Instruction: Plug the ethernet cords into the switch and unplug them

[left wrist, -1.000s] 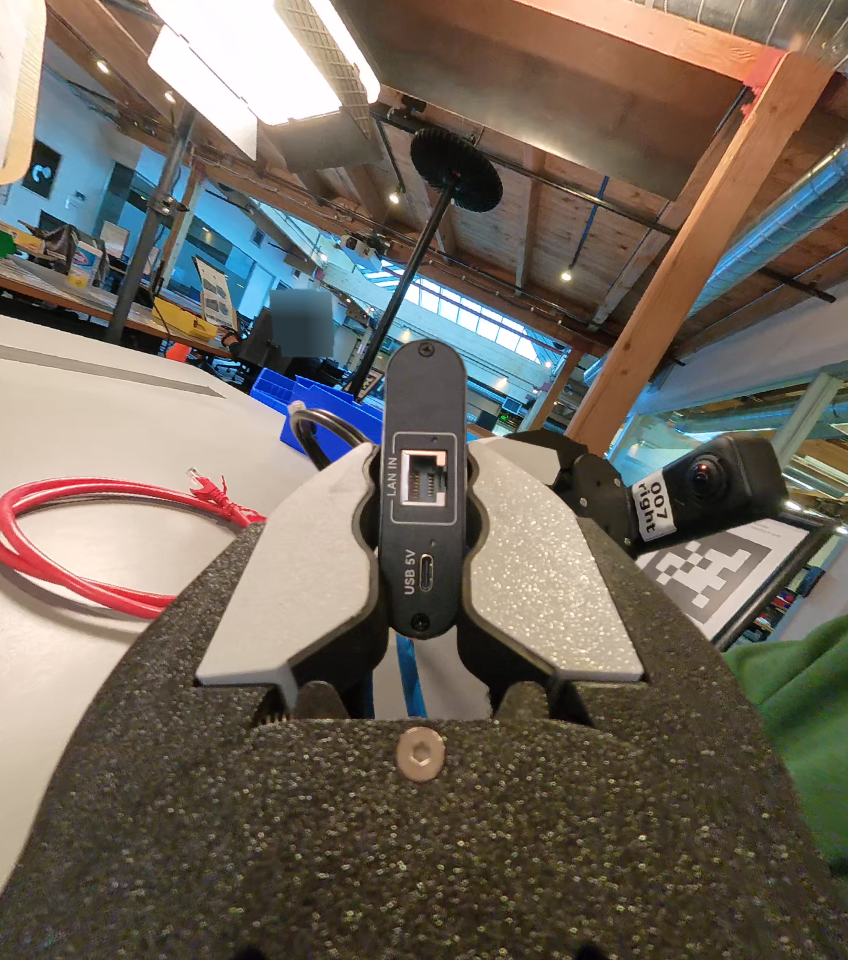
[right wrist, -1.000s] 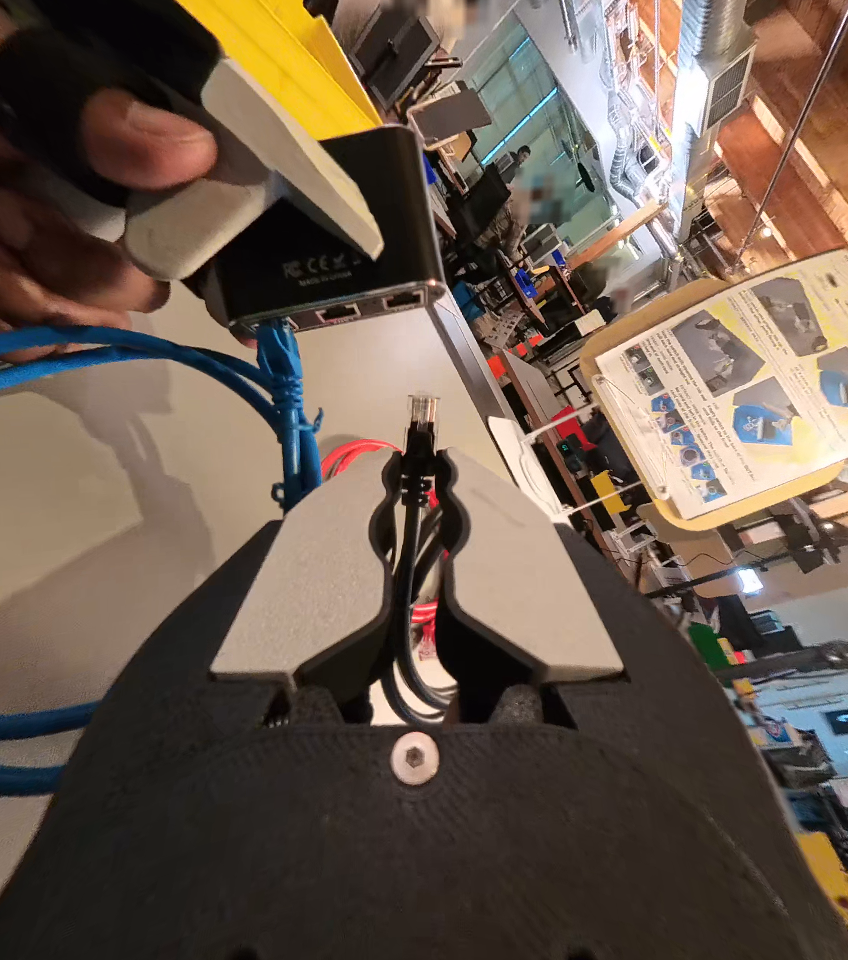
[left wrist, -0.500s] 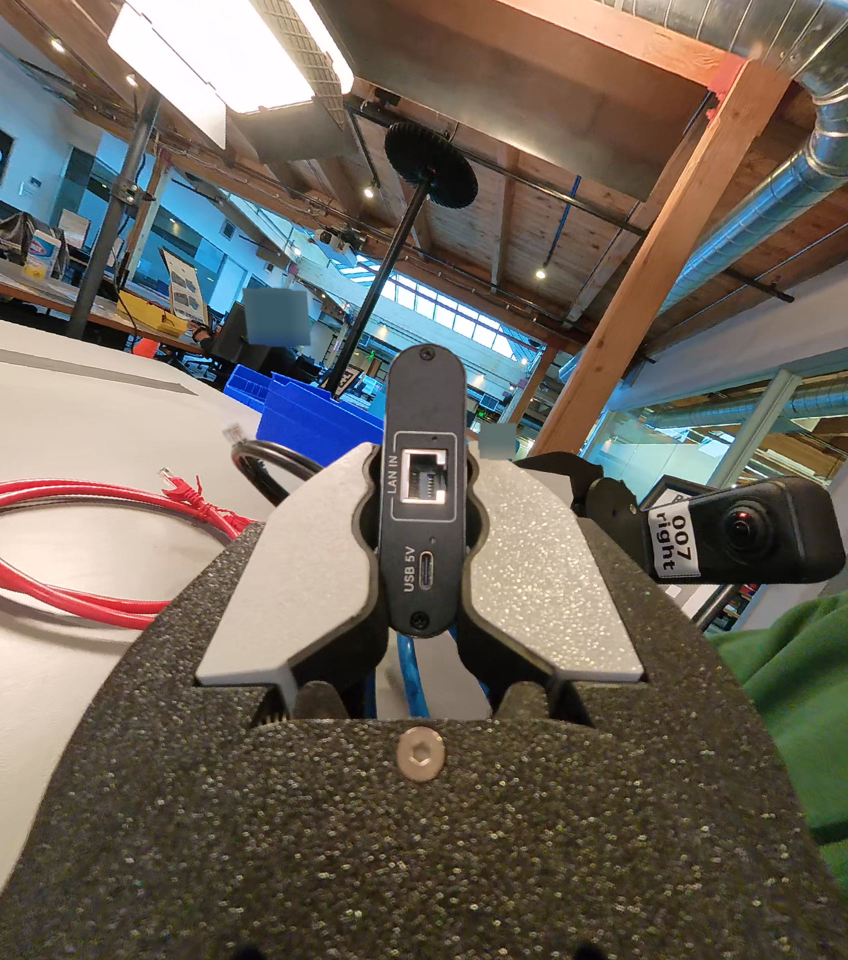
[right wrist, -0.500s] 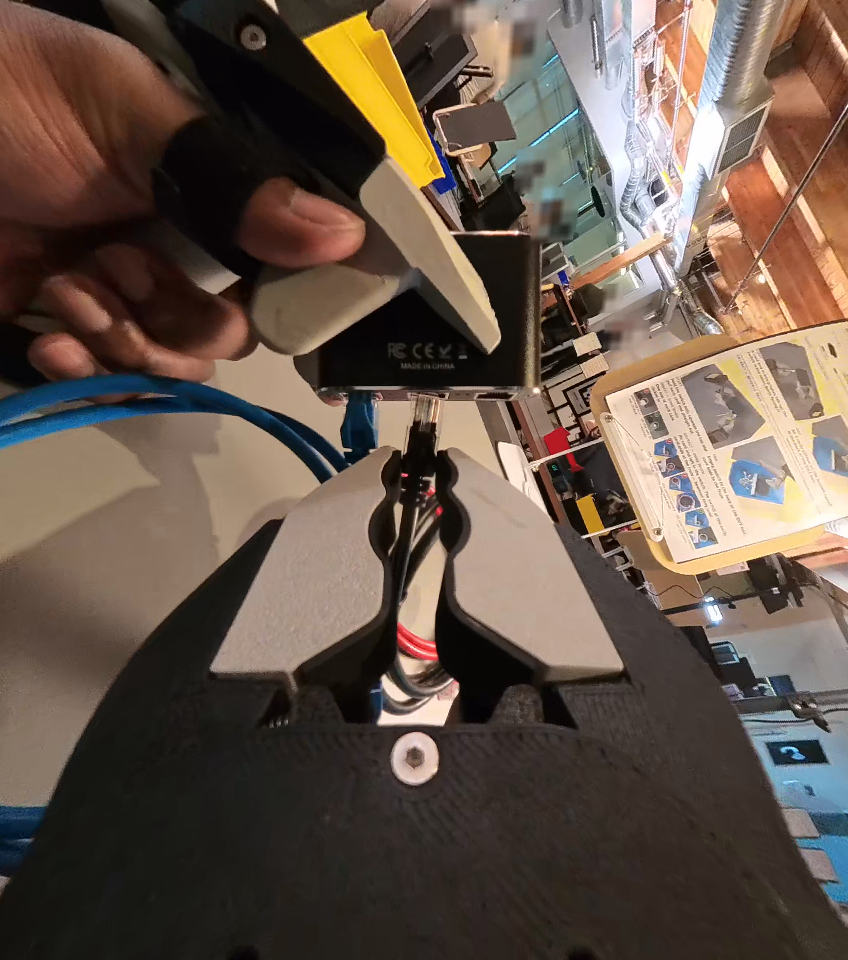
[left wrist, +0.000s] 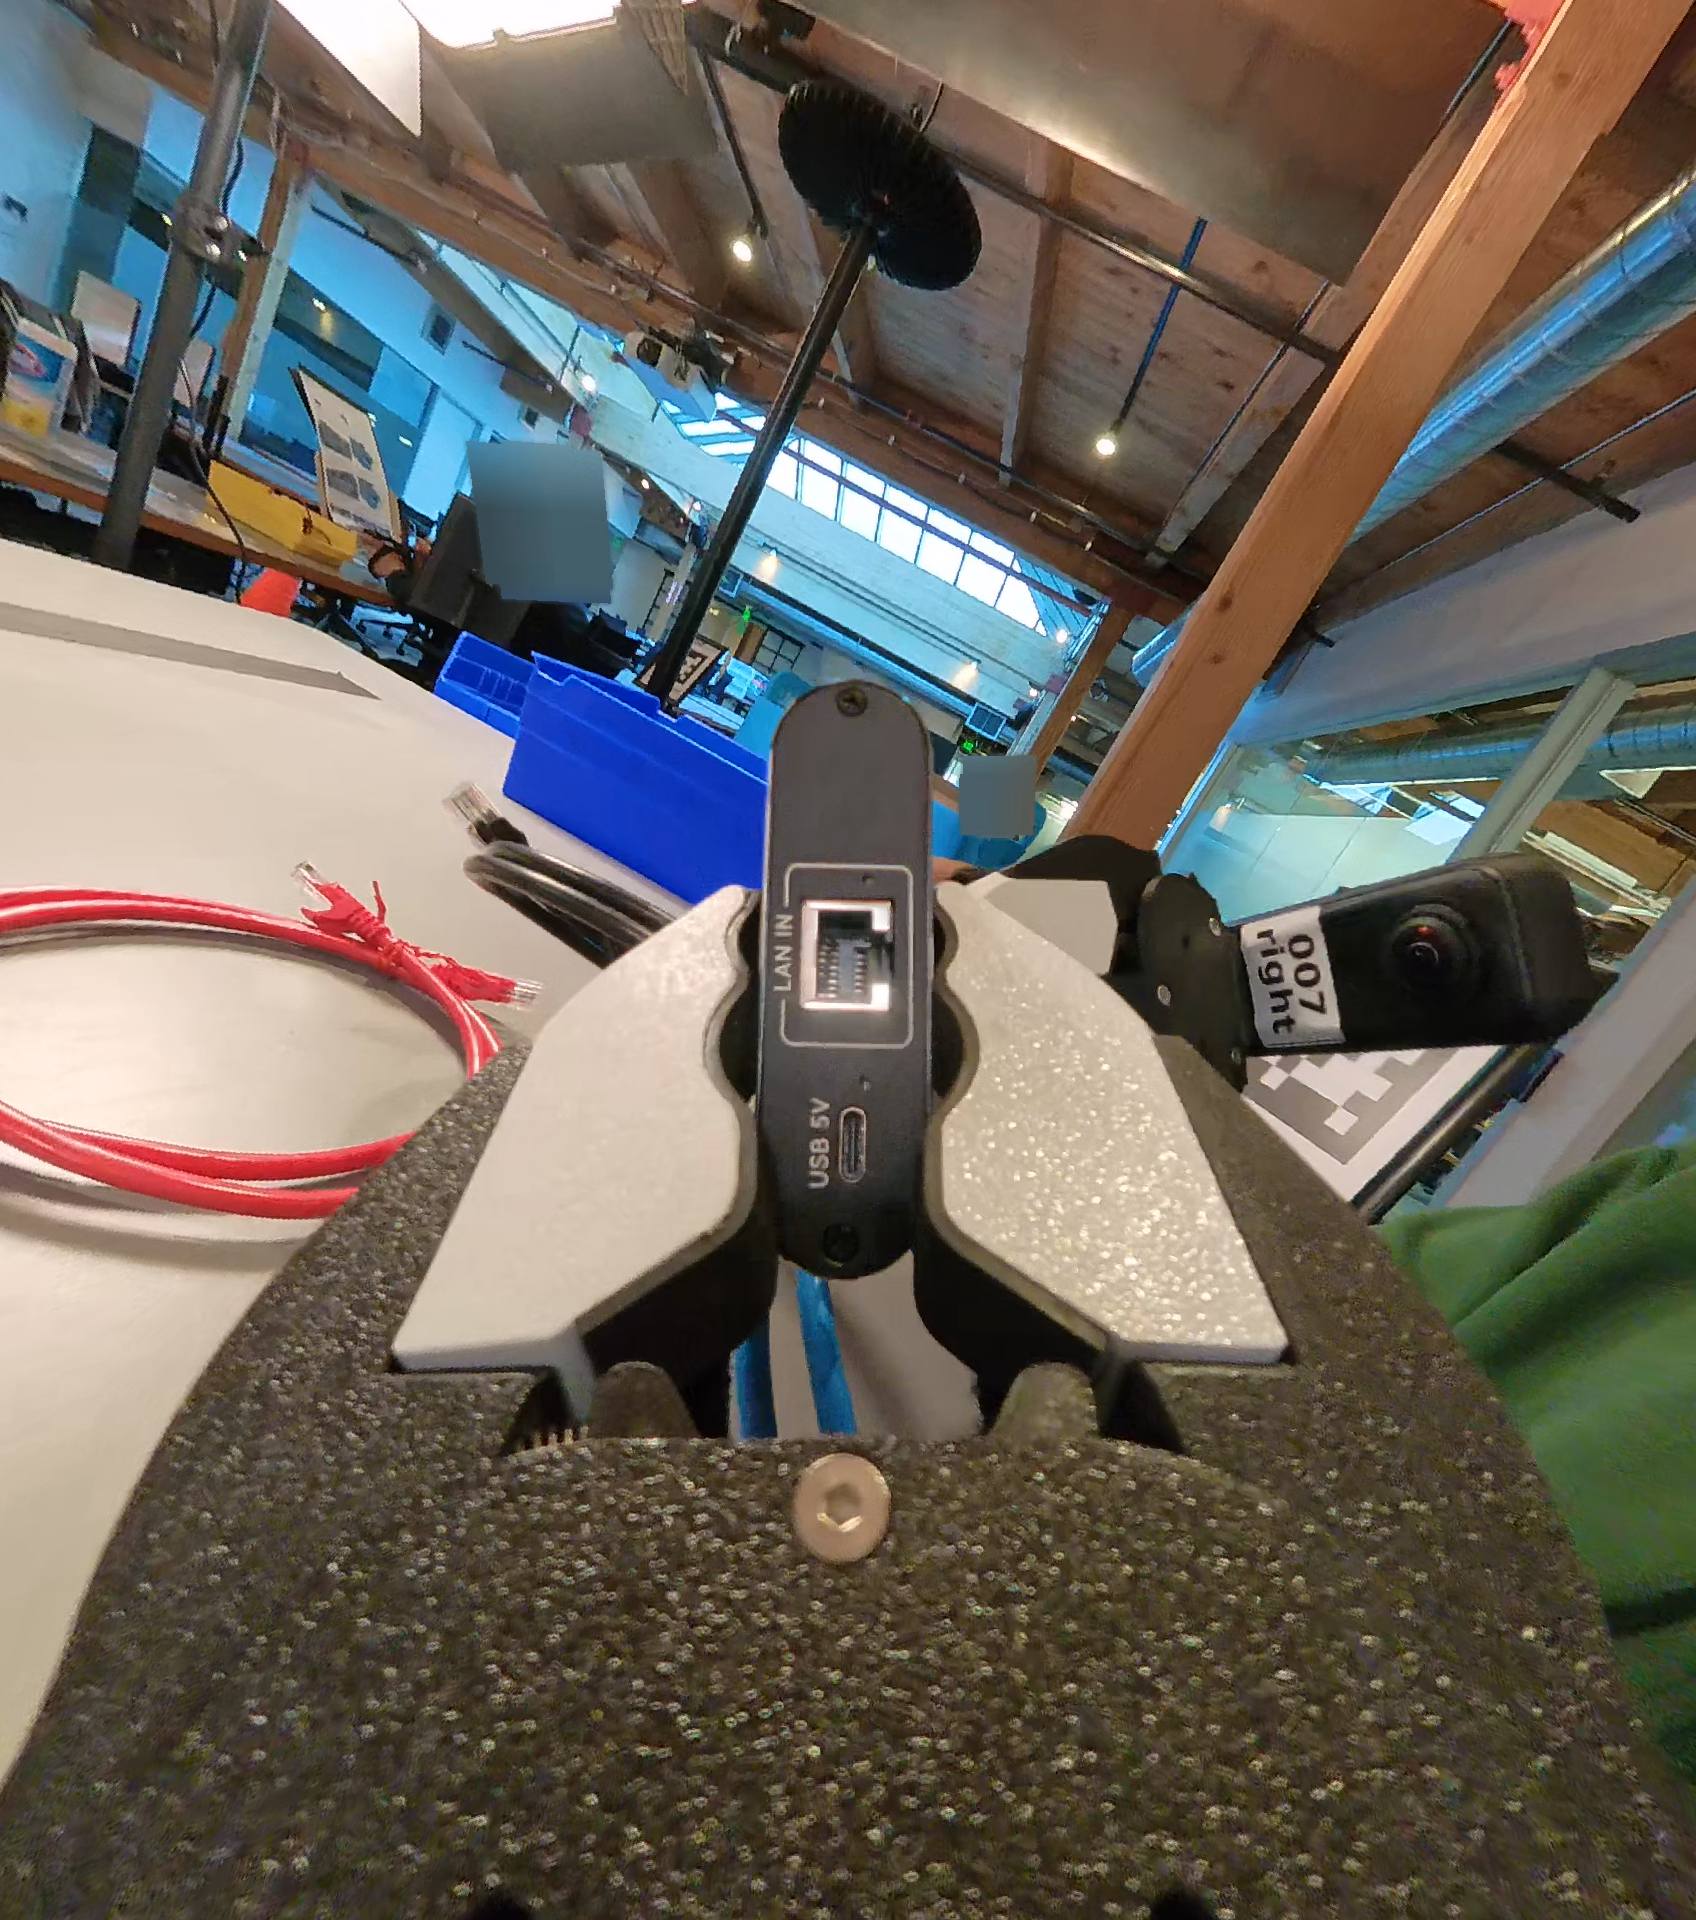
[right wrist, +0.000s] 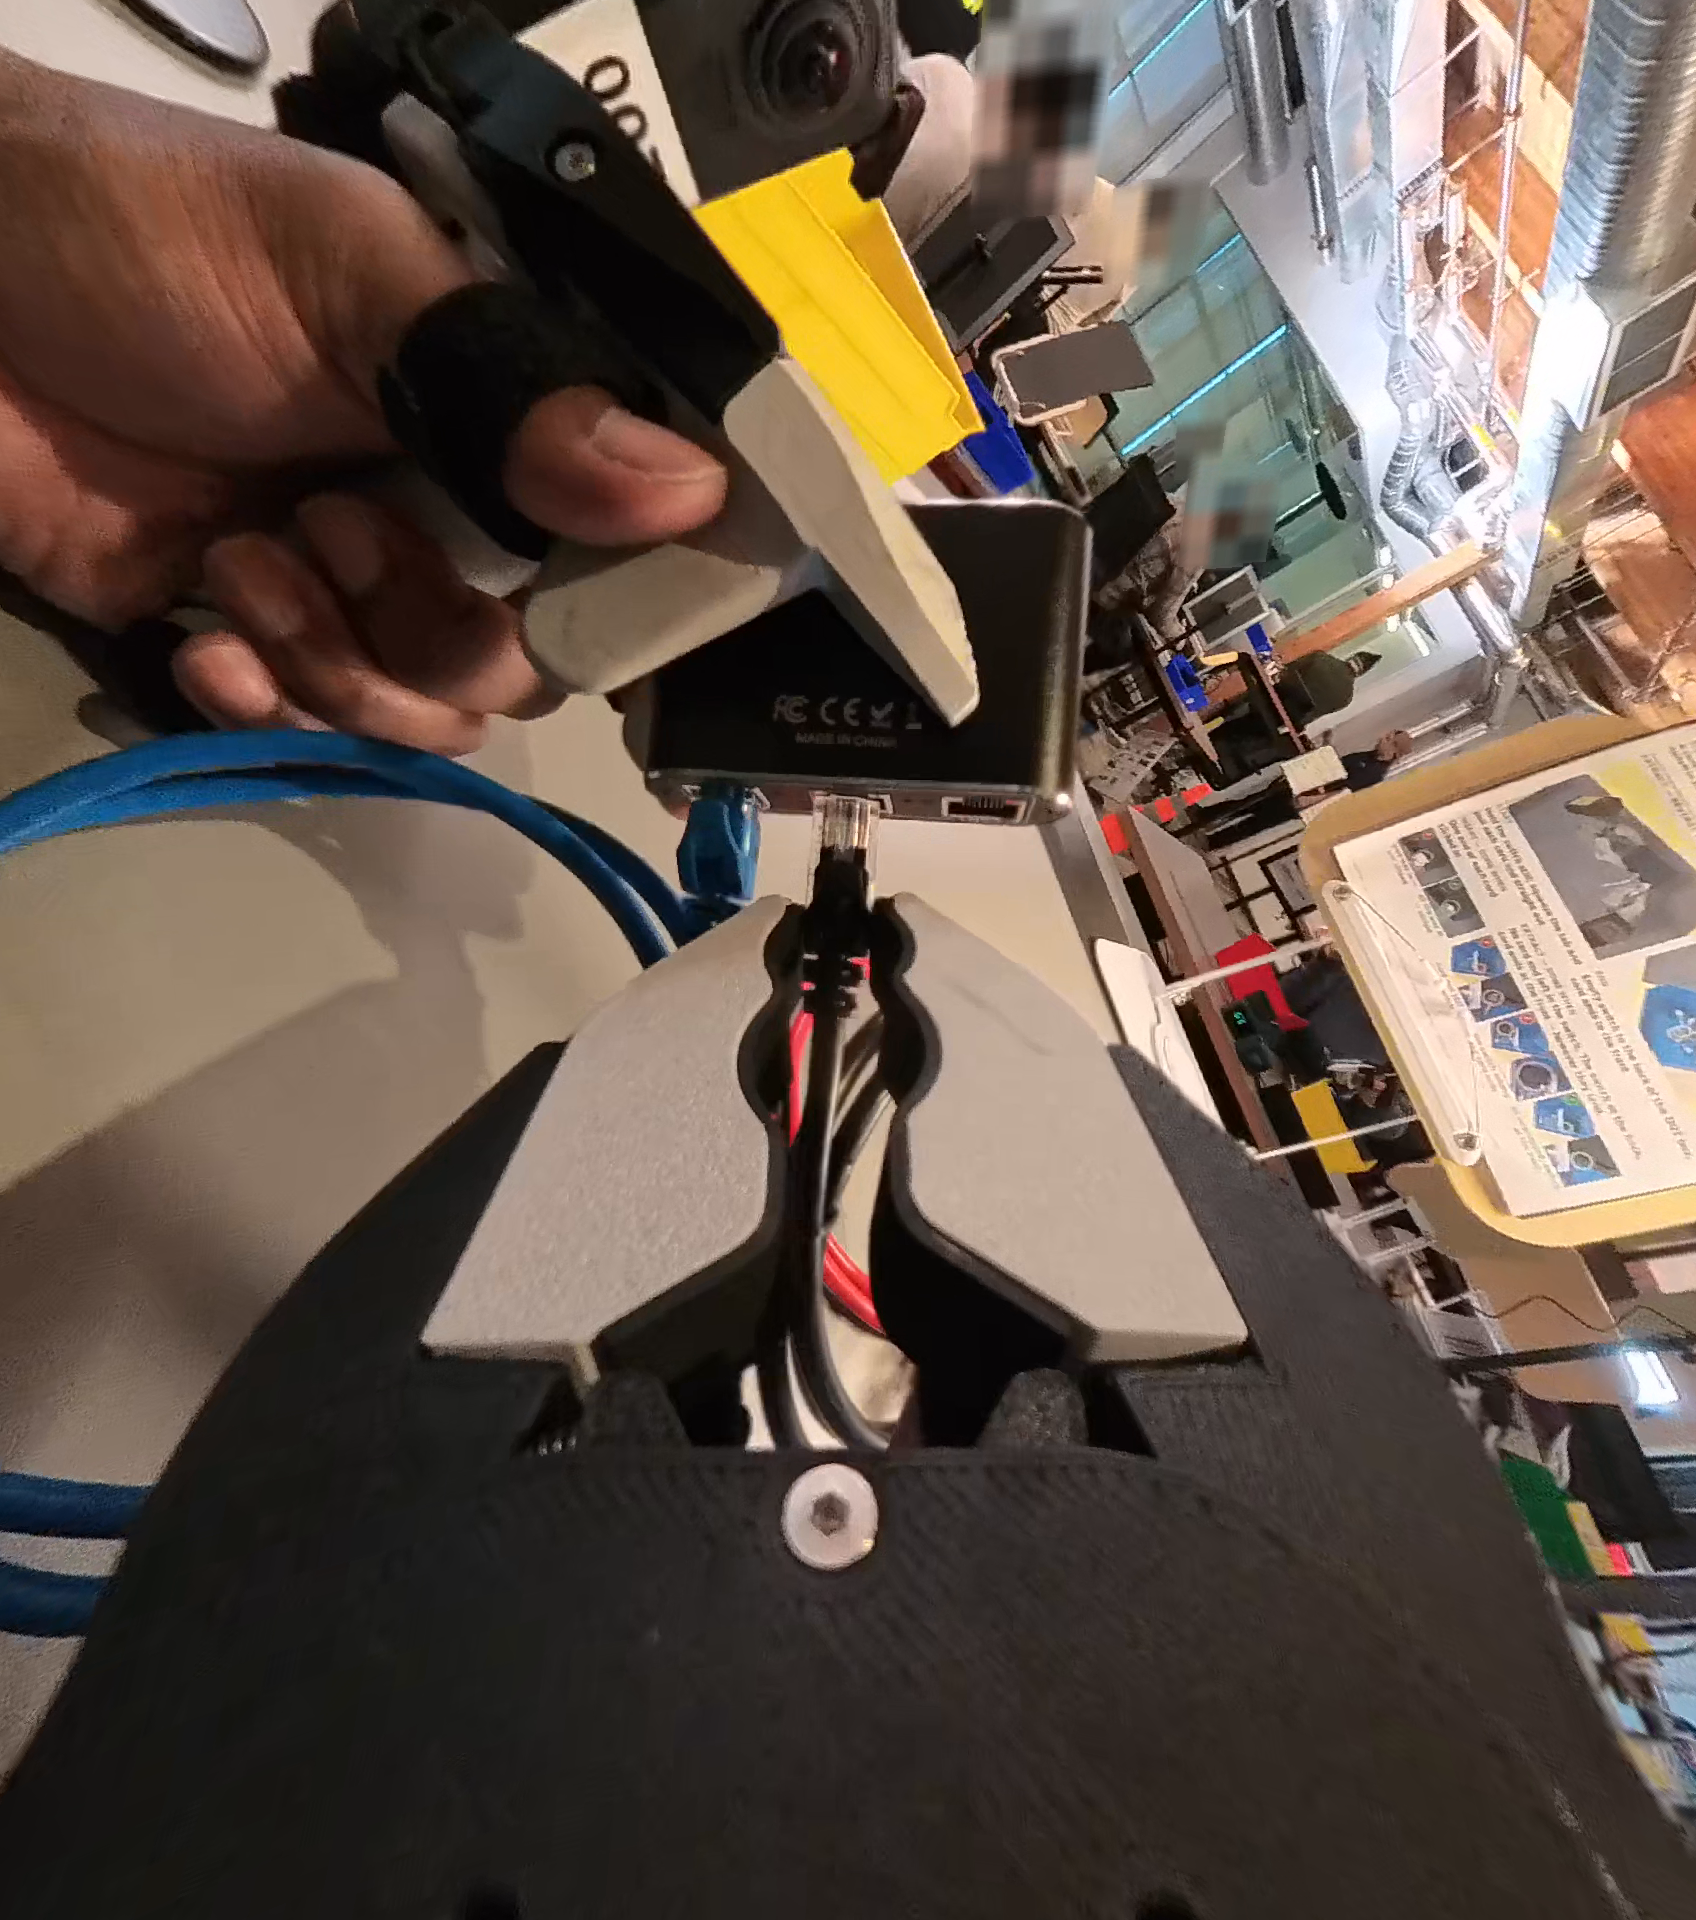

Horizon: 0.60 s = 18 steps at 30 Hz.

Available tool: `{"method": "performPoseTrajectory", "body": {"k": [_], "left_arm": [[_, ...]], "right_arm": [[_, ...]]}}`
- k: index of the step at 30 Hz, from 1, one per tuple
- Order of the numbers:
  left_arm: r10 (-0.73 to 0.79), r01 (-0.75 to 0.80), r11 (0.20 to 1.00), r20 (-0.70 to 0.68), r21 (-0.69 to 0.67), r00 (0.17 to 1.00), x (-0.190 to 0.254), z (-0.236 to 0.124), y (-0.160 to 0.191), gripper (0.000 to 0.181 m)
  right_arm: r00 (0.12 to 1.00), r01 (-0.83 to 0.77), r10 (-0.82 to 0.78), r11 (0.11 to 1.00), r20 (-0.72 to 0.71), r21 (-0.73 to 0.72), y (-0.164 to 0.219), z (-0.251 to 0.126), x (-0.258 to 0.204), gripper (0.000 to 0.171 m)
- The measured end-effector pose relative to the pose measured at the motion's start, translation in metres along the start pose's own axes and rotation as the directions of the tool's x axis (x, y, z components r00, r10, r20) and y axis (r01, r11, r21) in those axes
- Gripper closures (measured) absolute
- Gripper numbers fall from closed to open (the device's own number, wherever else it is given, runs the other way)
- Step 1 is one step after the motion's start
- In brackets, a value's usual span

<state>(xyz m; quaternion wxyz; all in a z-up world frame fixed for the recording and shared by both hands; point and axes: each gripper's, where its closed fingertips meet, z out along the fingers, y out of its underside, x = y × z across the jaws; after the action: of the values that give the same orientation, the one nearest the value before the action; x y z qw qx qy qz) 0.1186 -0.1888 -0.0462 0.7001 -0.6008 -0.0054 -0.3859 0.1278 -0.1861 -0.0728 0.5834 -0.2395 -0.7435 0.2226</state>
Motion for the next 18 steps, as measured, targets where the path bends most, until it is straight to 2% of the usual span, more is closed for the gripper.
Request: {"method": "performPoseTrajectory", "body": {"k": [12, 18], "left_arm": [[-0.071, 0.071, 0.993, 0.009, -0.09, 0.997, -0.001, 0.006, 0.015, 0.154], [-0.087, 0.079, 0.988, -0.051, -0.132, 0.995, 0.009, 0.007, 0.02, 0.153]], "right_arm": [[1.0, 0.021, -0.02, 0.999, -0.024, 0.026, 0.002, -0.001, 0.004, 0.159], [0.999, 0.039, -0.04, 0.996, 0.008, 0.079, -0.002, -0.008, 0.001, 0.159]]}}
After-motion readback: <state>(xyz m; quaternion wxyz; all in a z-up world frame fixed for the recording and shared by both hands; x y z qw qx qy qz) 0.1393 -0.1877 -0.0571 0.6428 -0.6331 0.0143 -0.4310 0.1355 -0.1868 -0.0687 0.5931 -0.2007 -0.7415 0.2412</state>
